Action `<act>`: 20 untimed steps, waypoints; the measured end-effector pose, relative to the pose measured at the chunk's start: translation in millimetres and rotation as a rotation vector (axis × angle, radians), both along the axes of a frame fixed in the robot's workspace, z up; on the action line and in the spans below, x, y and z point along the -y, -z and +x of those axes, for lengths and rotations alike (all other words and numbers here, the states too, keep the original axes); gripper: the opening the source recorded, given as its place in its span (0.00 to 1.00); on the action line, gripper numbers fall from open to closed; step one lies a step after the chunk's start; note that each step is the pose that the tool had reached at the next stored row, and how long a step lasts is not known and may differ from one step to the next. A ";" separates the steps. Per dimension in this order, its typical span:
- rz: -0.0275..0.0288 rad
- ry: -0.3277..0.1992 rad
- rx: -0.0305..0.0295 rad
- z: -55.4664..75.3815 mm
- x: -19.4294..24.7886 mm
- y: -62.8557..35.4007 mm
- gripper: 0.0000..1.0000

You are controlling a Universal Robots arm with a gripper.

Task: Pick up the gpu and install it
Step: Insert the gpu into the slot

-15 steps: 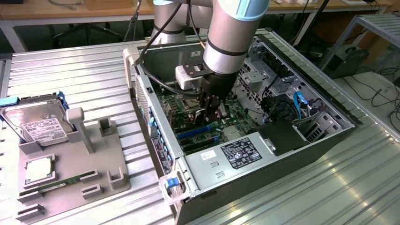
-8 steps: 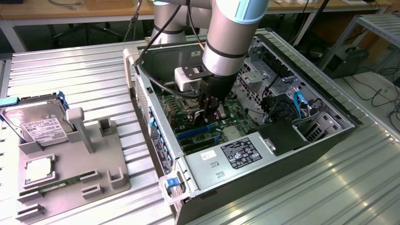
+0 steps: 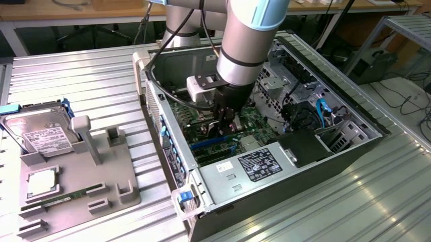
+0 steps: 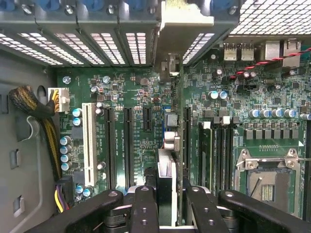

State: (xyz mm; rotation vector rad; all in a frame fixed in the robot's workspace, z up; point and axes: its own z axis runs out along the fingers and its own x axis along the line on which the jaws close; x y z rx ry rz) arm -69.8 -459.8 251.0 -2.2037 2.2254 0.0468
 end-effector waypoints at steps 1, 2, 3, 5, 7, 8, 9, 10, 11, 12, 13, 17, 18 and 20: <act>-0.0001 0.000 -0.0001 -0.2 0.1 0.4 0.27; -0.0001 0.000 -0.0003 -0.4 0.3 0.6 0.27; 0.0000 0.000 -0.0004 -0.9 0.3 0.9 0.27; 0.0000 0.000 -0.0003 -2.7 0.3 1.3 0.27; -0.0001 0.000 -0.0004 -4.9 1.0 1.6 0.27; -0.0001 0.000 -0.0004 -5.3 1.5 1.8 0.27; 0.0001 0.000 -0.0004 -6.3 1.6 2.2 0.27; 0.0001 0.000 -0.0004 -7.3 1.6 2.5 0.27; 0.0001 0.000 -0.0005 -8.7 1.6 2.9 0.27; 0.0000 0.000 -0.0007 -9.4 1.6 3.2 0.27; 0.0001 0.000 -0.0010 -9.9 1.6 4.0 0.27; 0.0000 0.000 -0.0039 -10.3 1.6 9.0 0.27; 0.0000 0.000 -0.0048 -10.3 1.6 10.0 0.27; 0.0001 0.000 -0.0076 -10.3 1.6 12.2 0.27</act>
